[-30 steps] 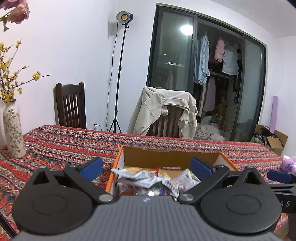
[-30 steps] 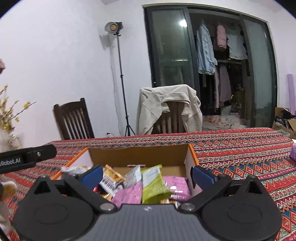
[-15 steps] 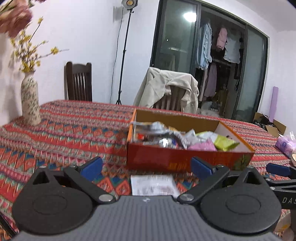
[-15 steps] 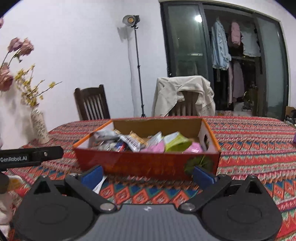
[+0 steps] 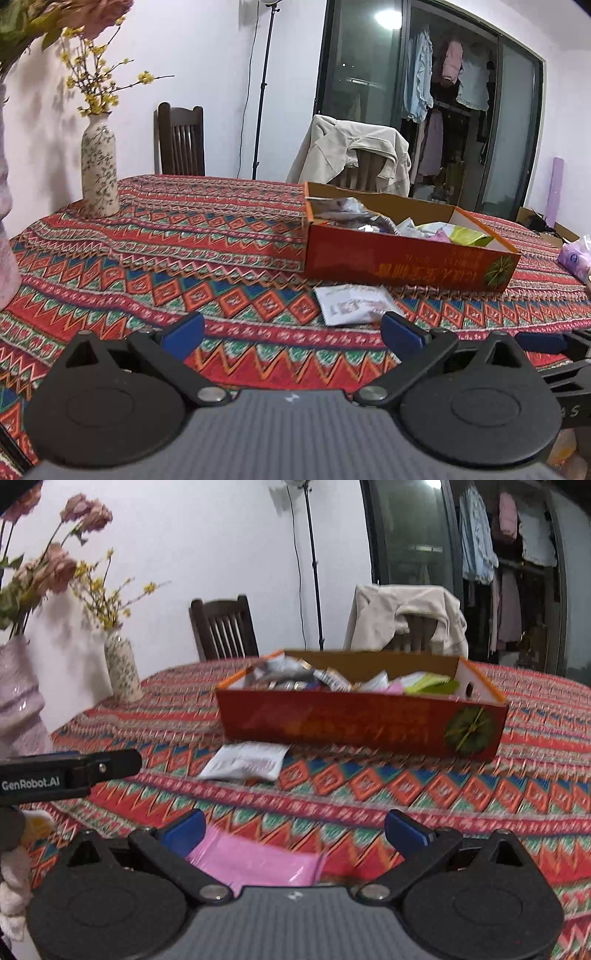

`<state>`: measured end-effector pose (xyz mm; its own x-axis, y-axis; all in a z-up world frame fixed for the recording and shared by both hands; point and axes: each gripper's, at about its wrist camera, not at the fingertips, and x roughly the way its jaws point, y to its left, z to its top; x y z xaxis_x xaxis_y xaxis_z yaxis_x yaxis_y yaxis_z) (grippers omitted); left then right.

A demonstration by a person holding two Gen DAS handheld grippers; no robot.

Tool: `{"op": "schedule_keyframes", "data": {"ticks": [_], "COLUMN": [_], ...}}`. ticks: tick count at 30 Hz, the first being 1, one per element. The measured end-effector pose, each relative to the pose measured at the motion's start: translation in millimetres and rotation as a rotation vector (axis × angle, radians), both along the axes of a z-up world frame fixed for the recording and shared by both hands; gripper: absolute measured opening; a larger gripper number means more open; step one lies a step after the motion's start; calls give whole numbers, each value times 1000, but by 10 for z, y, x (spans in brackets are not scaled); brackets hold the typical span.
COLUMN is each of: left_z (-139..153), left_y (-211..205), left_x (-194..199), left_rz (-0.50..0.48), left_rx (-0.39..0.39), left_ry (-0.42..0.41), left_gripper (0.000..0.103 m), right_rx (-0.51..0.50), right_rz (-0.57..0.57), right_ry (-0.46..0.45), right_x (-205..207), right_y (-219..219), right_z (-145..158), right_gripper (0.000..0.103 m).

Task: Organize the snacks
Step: 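Move both grippers back toward the remaining packets on the table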

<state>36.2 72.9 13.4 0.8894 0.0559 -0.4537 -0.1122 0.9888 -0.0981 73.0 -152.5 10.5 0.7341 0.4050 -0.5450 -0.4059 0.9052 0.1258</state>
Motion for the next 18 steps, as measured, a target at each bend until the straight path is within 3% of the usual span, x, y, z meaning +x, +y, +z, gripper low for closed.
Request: {"op": "schedule_keyframes", "data": {"ticks": [13, 18], "left_z": [-148, -180], "left_y": [123, 159], "left_x": [-148, -157], "left_rz": [10, 13], "left_rx": [-30, -40], "left_ry": [35, 46], "left_gripper": [103, 103], "right_rx": [-96, -133], "right_rz": [-19, -43], "right_ry": [82, 62], "right_x": [-101, -121], "right_y": [398, 438], "right_z": [-200, -247], "right_gripper": [103, 103]}}
